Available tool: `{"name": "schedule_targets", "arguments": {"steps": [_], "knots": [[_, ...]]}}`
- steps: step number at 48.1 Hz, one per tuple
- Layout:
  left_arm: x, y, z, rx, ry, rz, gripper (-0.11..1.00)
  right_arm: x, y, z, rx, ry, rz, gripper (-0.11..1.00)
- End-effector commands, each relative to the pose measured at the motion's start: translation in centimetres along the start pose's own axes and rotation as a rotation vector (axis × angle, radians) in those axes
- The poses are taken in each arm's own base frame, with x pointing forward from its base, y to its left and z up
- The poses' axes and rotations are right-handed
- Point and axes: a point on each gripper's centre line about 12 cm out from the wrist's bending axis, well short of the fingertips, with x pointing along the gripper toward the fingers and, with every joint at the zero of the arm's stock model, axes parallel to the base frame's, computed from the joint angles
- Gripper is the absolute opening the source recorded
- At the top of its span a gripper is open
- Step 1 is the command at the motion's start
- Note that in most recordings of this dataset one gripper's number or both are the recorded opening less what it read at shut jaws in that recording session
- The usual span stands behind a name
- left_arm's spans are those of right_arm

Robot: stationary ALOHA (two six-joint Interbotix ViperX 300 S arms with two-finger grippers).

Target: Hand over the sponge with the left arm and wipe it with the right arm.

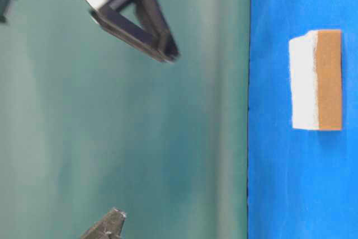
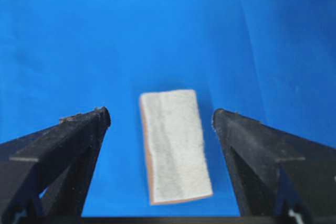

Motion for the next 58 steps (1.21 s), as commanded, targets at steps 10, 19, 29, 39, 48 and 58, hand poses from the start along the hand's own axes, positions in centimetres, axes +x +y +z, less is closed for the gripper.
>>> {"name": "schedule_targets", "arguments": {"steps": [10, 19, 29, 39, 48, 58], "knots": [[0.0, 0.1, 0.9, 0.001, -0.041, 0.003, 0.86, -0.9, 0.4, 0.8, 0.004, -0.06, 0.02, 0.74], [-0.2, 0.1, 1.1, 0.001, -0.051, 0.005, 0.85, -1.1, 0.5, 1.1, 0.005, -0.08, 0.024, 0.74], [-2.4, 0.1, 2.2, -0.002, -0.103, 0.005, 0.85, -3.7, 0.5, 1.4, 0.004, -0.122, 0.027, 0.74], [-6.2, 0.2, 3.2, 0.003, -0.187, 0.008, 0.85, -8.1, 0.6, 0.8, 0.007, -0.199, 0.035, 0.73], [-8.9, 0.1, 3.1, 0.007, -0.19, 0.005, 0.85, -11.7, 0.4, -0.6, 0.009, -0.253, 0.037, 0.73], [-11.1, 0.1, 1.5, 0.014, -0.212, 0.006, 0.85, -14.6, 0.1, -4.0, 0.025, -0.315, 0.042, 0.73]]}}
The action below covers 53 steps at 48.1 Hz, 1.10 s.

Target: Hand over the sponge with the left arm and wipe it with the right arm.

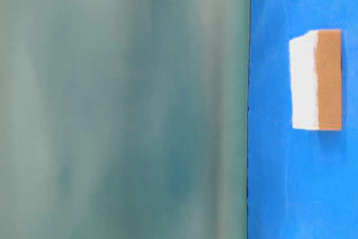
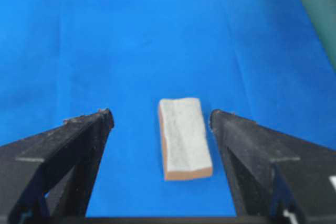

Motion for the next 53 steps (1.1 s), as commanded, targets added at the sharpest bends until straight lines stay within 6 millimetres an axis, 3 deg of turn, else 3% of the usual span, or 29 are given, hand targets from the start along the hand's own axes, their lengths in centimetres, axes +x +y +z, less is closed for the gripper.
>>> {"name": "schedule_targets", "arguments": {"steps": [1, 13, 24, 53], "knots": [[-1.1, 0.1, -0.1, 0.006, -0.034, 0.005, 0.85, -1.4, 0.0, -0.5, 0.014, -0.039, 0.006, 0.73], [-3.8, 0.0, -2.9, 0.009, -0.075, 0.006, 0.85, -3.8, -0.1, -4.2, 0.059, -0.062, 0.014, 0.72], [-4.7, -0.1, -4.9, 0.014, -0.067, 0.006, 0.85, -3.7, 0.1, -7.2, 0.082, -0.038, 0.027, 0.72], [-4.7, -0.2, -6.1, 0.012, -0.032, 0.004, 0.85, -3.7, 0.1, -7.3, 0.08, -0.042, 0.029, 0.72]]}}
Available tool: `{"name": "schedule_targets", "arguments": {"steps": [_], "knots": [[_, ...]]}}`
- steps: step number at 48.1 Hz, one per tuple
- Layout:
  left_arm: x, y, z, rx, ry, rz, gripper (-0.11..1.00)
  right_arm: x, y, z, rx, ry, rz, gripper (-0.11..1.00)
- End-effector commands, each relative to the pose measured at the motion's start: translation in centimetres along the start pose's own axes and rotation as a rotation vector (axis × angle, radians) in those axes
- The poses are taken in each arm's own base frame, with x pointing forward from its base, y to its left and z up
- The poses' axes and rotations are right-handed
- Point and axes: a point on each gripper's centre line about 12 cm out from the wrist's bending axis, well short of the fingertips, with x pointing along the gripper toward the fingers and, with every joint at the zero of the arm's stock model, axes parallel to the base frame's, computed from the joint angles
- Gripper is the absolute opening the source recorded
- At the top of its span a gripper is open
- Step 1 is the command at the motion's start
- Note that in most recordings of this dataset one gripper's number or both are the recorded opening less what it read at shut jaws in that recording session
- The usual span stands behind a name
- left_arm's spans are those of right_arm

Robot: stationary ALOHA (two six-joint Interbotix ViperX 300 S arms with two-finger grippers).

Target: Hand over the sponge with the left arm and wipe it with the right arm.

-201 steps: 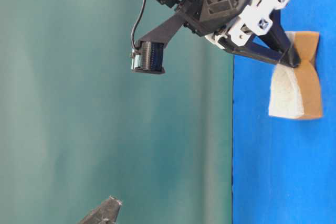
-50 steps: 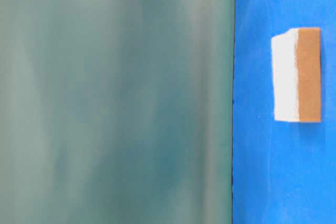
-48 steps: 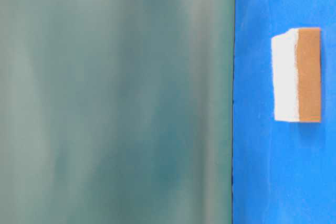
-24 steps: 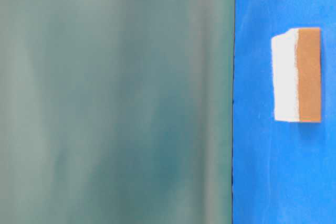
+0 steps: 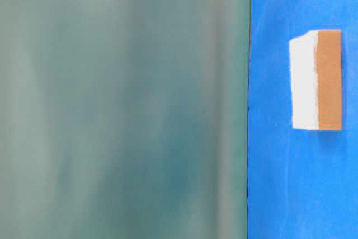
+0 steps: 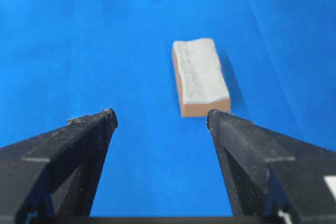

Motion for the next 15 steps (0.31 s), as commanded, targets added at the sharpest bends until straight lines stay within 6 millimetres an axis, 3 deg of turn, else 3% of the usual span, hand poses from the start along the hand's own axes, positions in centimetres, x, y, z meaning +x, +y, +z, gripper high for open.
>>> {"name": "schedule_targets", "arguments": {"steps": [1, 15], "knots": [[0.04, 0.05, 0.53, 0.001, -0.011, 0.002, 0.85, -0.07, 0.1, 0.76, 0.002, -0.022, 0.005, 0.72], [-0.01, 0.04, 0.5, 0.001, -0.008, 0.002, 0.85, -0.07, 0.12, 0.77, -0.003, -0.024, 0.006, 0.72]]}}
